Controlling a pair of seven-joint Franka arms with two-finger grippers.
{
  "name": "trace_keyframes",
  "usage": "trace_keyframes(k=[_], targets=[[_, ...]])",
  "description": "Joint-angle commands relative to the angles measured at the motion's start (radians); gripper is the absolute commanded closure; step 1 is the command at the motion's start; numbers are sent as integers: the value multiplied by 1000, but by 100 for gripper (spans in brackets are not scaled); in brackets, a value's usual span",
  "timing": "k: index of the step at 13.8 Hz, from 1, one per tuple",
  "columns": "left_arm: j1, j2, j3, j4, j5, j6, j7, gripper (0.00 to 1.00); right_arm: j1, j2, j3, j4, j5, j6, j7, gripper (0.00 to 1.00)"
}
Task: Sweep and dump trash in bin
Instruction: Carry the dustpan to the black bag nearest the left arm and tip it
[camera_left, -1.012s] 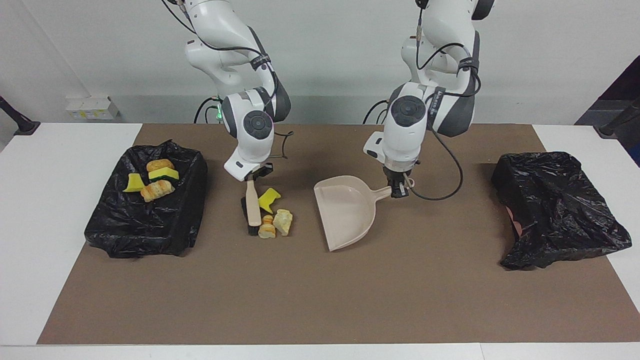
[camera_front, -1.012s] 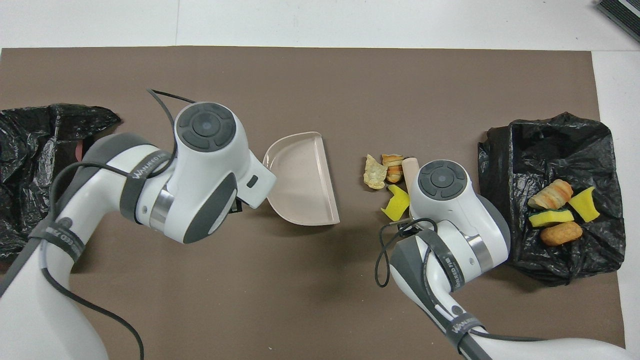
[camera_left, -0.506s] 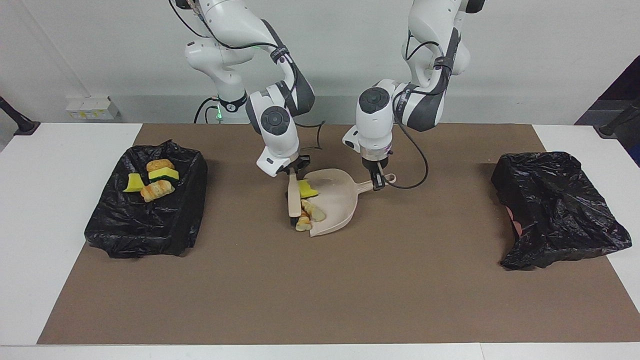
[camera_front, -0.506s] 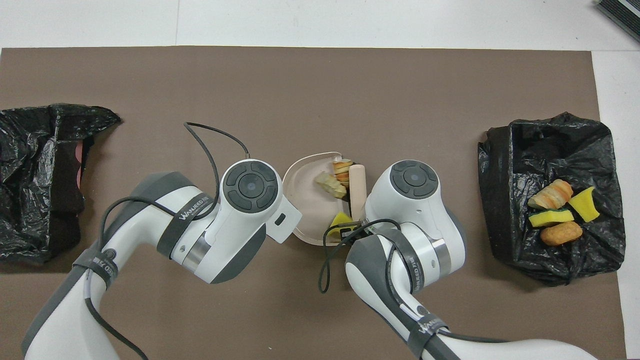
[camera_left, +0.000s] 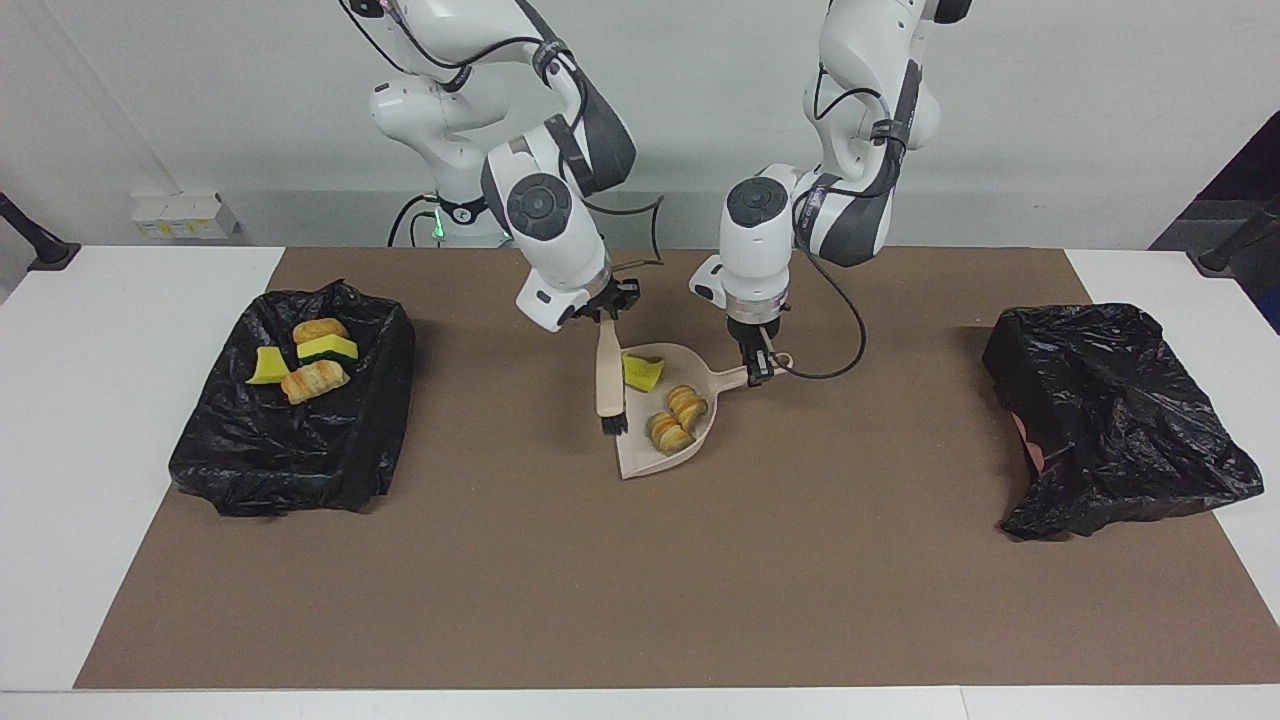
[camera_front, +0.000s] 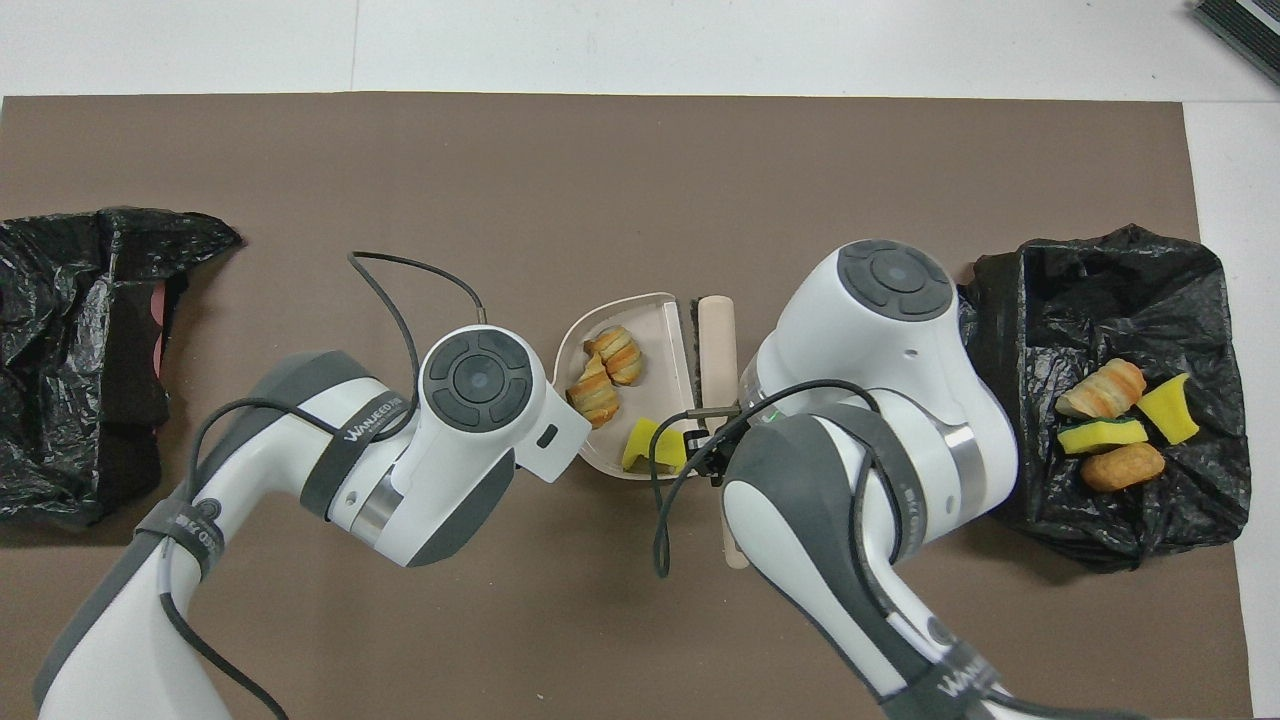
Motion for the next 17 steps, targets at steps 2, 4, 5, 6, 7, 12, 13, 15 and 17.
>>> trace_keyframes(k=[2,4,5,6,7,12,13,15,17], targets=[[78,-9,0,19,-45,-13,49,100,-3,-111,9,-32,-72,-98,124,100],[116,-9,1,61,-77,-62,107,100,33,-148,14,-89,-63,-66,195,100],[150,-9,0,81,-85,-84,138,100,59,-163,14,-117,-52,-26,202,100],[171,-14,0,97,-103,-105,174,100,87,-159,14,-123,-43,-35,215,100],[207,-16,0,120,-127,-130,217,100,122,-148,15,-128,-33,-38,222,100],[331,-19,3,256,-189,-251,345,100,248,-93,15,-155,22,60,320,100],[357,-19,1,282,-191,-275,374,100,256,-74,17,-157,22,90,351,100],[408,-19,1,319,-194,-303,437,100,305,-33,15,-157,22,126,376,100],[473,-19,3,354,-230,-335,497,100,331,15,17,-158,22,196,402,100]])
